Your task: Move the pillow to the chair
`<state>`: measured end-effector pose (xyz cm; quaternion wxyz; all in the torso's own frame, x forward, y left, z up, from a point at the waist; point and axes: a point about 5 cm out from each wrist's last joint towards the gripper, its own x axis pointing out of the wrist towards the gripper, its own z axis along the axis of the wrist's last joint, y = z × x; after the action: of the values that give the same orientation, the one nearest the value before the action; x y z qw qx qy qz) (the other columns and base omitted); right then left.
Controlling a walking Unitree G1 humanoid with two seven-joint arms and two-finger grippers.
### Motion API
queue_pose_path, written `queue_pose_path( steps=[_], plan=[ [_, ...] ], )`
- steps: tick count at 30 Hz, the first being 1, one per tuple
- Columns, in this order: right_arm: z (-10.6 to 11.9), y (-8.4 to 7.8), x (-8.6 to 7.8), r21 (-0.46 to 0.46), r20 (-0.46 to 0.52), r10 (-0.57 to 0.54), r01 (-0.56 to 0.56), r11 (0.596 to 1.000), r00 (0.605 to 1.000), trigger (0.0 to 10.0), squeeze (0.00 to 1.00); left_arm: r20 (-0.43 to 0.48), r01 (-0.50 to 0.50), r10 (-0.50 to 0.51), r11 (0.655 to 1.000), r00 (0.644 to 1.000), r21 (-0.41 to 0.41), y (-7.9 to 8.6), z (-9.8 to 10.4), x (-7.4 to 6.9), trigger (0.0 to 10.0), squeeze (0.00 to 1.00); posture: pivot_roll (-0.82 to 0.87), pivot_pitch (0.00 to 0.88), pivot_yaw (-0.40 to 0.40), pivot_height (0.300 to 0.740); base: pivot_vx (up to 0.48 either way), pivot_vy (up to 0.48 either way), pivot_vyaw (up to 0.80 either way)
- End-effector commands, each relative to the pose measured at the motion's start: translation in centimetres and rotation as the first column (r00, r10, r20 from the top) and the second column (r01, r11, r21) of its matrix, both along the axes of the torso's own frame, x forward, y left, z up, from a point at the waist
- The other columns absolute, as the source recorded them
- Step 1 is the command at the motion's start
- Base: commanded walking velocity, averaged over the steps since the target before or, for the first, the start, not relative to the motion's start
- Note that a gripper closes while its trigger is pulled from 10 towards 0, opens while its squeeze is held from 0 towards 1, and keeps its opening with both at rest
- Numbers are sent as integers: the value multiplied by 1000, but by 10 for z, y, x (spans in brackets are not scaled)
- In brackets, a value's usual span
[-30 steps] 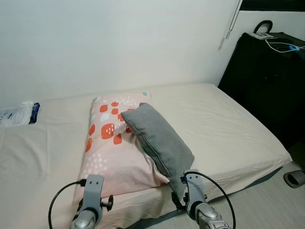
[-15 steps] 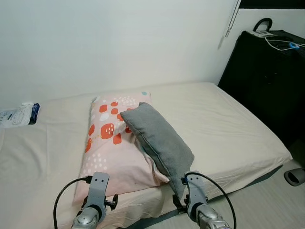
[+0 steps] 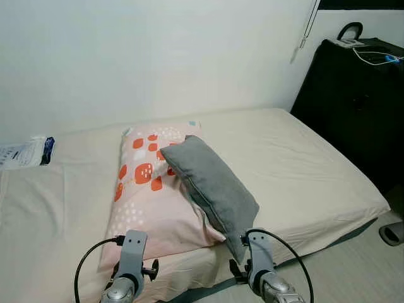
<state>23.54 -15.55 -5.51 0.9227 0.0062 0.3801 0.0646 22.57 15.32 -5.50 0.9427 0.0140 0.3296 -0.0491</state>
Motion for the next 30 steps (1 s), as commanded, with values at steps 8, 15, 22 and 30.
queue_pose_path(
  steps=[8, 15, 22, 30],
  plan=[
    [-3, -1, -3, 7, -21, -21, 21, 1000, 1000, 10000, 0, -13, 5, -5, 1000, 1000, -1, -6, -3, -4, 10000, 0, 65, 0, -68, 740, 0, 0, 0],
    [-1, 1, -1, 12, -14, -23, 23, 1000, 1000, 10000, 0, -7, 1, -1, 1000, 1000, 2, -4, -1, -1, 10000, 0, 67, 0, -67, 740, 0, 0, 0],
    [-1, 2, -1, 12, -16, -21, 21, 1000, 1000, 10000, 0, -10, -2, 3, 1000, 1000, 5, -3, -1, -1, 10000, 0, 67, 0, -70, 740, 0, 0, 0],
    [0, 2, 1, 12, -11, -18, 19, 1000, 1000, 10000, 0, -9, -6, 6, 1000, 1000, 7, -2, -1, 0, 10000, 0, 67, 0, -73, 740, 0, 0, 0]
  ],
)
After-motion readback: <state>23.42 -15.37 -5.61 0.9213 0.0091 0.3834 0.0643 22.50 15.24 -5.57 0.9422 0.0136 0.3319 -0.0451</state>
